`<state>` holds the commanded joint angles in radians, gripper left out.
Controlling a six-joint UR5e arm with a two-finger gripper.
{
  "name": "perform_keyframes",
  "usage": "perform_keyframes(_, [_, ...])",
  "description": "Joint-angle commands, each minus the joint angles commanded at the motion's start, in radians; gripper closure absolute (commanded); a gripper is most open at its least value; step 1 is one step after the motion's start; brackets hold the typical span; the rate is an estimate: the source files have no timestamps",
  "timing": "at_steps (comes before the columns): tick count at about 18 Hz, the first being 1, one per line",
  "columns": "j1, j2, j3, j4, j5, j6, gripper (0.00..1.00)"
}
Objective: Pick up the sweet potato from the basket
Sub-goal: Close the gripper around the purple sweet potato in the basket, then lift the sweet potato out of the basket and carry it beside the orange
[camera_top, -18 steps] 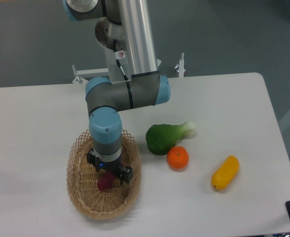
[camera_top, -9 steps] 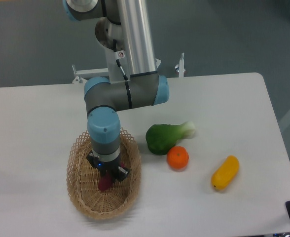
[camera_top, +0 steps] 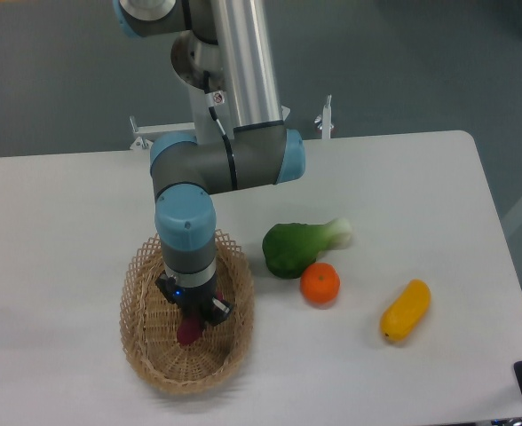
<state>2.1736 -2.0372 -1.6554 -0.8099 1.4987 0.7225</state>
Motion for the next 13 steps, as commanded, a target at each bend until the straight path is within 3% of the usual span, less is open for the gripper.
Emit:
perform_keyframes(6, [0.057,0.047,0.112,-0.014,-0.003,0.000,0.71])
perform_keyframes(11, [0.149,0.103,0.131,-0.031,-0.011,0.044,0.73])
perform_keyframes(13, [0.190,0.126,0.132,-0.076,-0.011,0.087,0.73])
